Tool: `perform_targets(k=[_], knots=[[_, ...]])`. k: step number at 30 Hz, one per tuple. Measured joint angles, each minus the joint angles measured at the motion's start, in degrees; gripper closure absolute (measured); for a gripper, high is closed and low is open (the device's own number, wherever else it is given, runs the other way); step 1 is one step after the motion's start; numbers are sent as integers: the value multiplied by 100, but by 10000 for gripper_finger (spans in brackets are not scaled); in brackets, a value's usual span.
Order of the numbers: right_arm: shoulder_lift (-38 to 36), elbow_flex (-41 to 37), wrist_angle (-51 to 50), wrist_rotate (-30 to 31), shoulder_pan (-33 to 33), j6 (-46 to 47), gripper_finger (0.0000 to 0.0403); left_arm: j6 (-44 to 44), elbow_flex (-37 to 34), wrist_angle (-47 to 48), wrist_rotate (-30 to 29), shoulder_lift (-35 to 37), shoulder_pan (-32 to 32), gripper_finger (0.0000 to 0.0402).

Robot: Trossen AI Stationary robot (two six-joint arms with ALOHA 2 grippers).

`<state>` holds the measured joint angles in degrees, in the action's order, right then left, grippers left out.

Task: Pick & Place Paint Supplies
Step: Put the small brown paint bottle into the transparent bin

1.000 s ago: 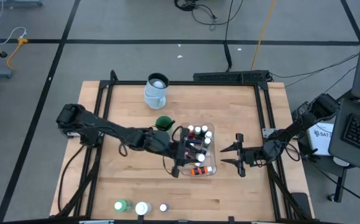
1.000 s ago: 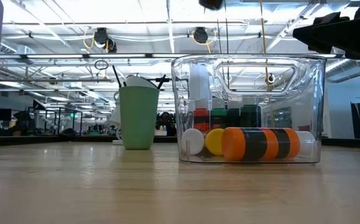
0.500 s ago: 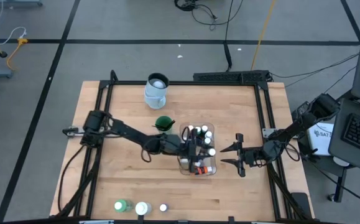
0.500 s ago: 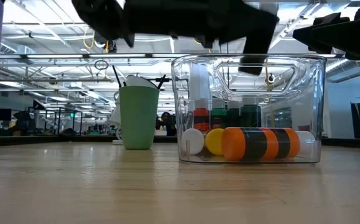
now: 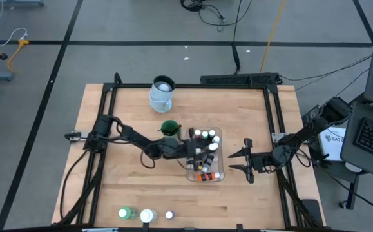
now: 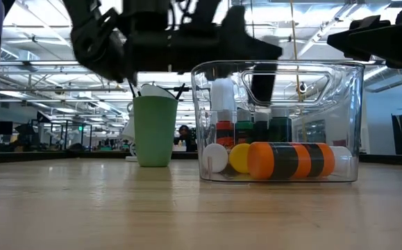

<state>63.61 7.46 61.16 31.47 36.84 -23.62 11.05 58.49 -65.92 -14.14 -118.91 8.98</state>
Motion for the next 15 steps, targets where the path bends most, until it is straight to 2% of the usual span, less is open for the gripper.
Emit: perform_targets(k=[5, 11, 15], knots=[[0, 0, 27, -1, -2, -2, 234, -395, -569, -845, 140, -9, -128, 277], [0, 0, 84, -1, -2, -2, 234, -769, -530, -780, 361, -9, -205, 277], [0, 0, 86, 2, -2, -2, 234, -813, -530, -733, 204, -7, -125, 277]])
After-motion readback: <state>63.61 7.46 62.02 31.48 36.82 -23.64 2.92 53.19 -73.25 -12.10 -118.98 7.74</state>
